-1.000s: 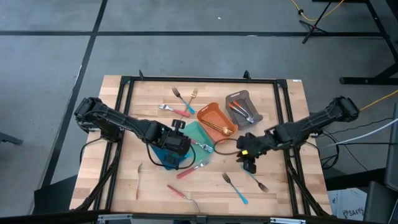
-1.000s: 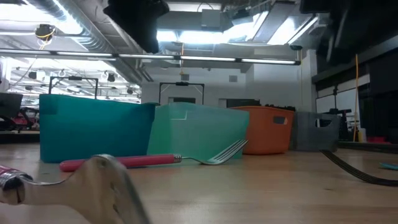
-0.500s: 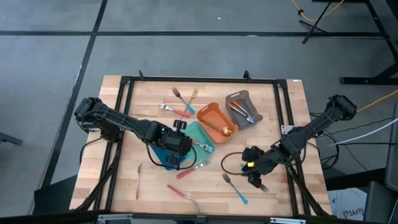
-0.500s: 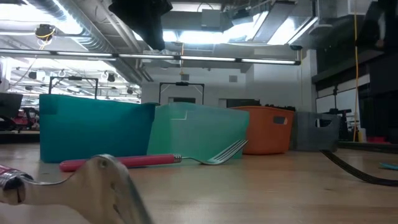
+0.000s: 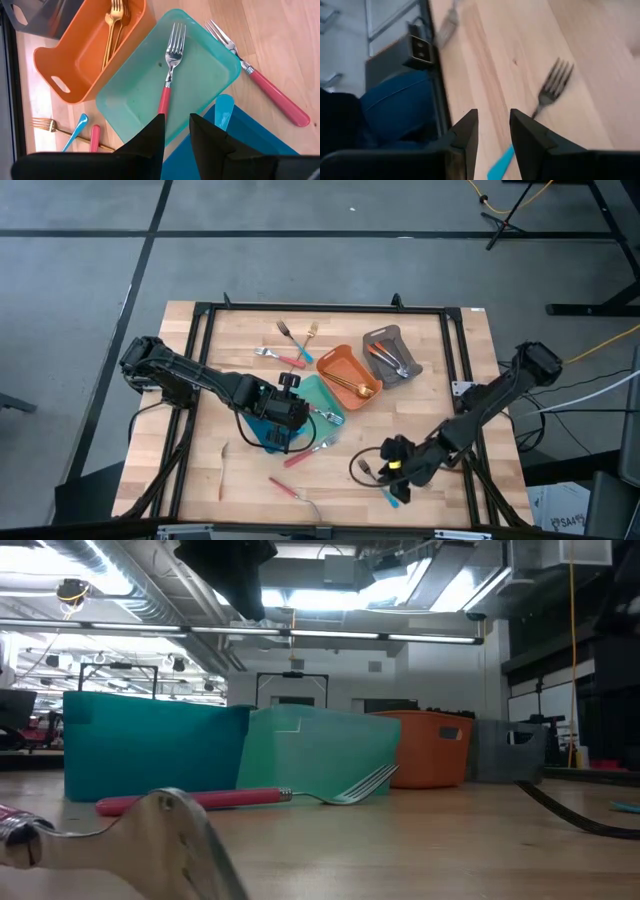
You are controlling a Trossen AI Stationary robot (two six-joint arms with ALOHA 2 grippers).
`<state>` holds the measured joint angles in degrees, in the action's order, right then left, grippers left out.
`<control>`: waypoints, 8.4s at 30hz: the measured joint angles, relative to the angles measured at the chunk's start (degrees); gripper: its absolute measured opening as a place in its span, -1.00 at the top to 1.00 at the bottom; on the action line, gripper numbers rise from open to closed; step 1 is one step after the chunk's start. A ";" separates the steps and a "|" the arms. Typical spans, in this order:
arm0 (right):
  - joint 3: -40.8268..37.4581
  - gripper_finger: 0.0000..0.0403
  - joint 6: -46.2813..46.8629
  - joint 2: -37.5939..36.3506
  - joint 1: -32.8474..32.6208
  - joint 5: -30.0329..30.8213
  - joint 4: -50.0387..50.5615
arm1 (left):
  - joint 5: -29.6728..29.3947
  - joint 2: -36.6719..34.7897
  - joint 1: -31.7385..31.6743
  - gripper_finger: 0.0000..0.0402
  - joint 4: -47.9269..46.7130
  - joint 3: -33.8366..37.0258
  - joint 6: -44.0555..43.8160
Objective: Sort silverware by color (type)
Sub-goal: Put the left blue fork into the blue bin, then put the orange fork into the black bin
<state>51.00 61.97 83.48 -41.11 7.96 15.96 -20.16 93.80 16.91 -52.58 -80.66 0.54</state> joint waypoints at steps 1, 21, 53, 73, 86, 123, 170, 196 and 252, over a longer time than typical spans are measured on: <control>0.00 0.48 1.47 0.79 -0.19 0.07 0.07 | 0.00 0.00 0.00 0.59 0.00 0.00 0.00; 0.00 0.48 8.71 13.37 -0.53 0.54 0.38 | -0.13 0.00 0.00 0.59 -0.02 0.00 -0.11; 0.13 0.48 8.25 17.15 -0.53 1.05 -2.47 | -0.17 0.00 -0.02 0.59 1.30 0.00 -0.44; 0.17 0.54 6.59 19.35 -0.56 1.68 -2.50 | -0.15 0.00 -0.02 0.59 1.29 0.00 -0.48; 0.09 0.94 6.76 19.37 -0.49 1.91 -2.24 | -0.15 0.00 0.00 0.59 1.29 0.00 -0.47; -0.09 1.00 -23.94 8.52 14.09 4.35 -2.58 | -4.30 -14.51 6.56 0.59 -9.46 0.00 -14.58; 49.03 1.00 -46.24 38.80 33.65 -16.24 -8.85 | -18.18 -33.19 7.87 0.59 -17.45 -0.02 -22.72; 49.64 1.00 -45.87 43.35 34.46 -11.84 -8.51 | -18.14 -33.18 7.87 0.59 -17.46 -0.02 -22.93; 49.59 0.60 -52.33 35.86 34.33 -12.02 3.90 | -11.67 -31.99 8.72 0.59 -23.90 0.02 -45.73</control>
<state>100.60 9.64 119.34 -6.79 -4.05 19.86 -31.83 61.81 25.63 -76.48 -80.64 -45.19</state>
